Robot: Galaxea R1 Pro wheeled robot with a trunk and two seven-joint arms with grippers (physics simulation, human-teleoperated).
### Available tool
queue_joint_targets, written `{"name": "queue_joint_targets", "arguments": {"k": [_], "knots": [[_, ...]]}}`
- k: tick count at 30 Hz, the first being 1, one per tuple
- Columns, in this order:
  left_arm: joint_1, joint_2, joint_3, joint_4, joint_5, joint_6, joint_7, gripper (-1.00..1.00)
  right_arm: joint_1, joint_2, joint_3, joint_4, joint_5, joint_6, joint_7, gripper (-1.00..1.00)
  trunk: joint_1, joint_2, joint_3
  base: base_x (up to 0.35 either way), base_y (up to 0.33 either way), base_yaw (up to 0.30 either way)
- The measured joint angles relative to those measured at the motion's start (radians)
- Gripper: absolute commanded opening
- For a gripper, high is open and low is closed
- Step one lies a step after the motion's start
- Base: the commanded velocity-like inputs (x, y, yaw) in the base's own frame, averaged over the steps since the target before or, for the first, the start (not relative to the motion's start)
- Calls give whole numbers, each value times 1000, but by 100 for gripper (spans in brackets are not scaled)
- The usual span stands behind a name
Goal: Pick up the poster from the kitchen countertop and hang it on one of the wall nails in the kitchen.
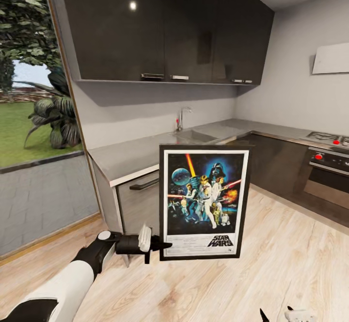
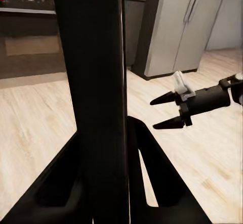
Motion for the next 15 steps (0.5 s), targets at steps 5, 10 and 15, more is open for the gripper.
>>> {"name": "queue_joint_targets", "arguments": {"k": [5, 10, 15], "knots": [[6, 4, 0, 69, 2, -73, -12, -100, -3, -51, -4, -114, -1, 51, 159, 100, 0, 0, 0, 0, 0, 0], [7, 5, 0, 83, 3, -99, -11, -100, -10, -98, -6, -264, -1, 232, 326, 100, 0, 0, 0, 0, 0, 0], [7, 5, 0, 87, 4, -103, -10, -100, -36, -166, -6, -384, 0, 346, 601, 100, 0, 0, 0, 0, 0, 0]]}}
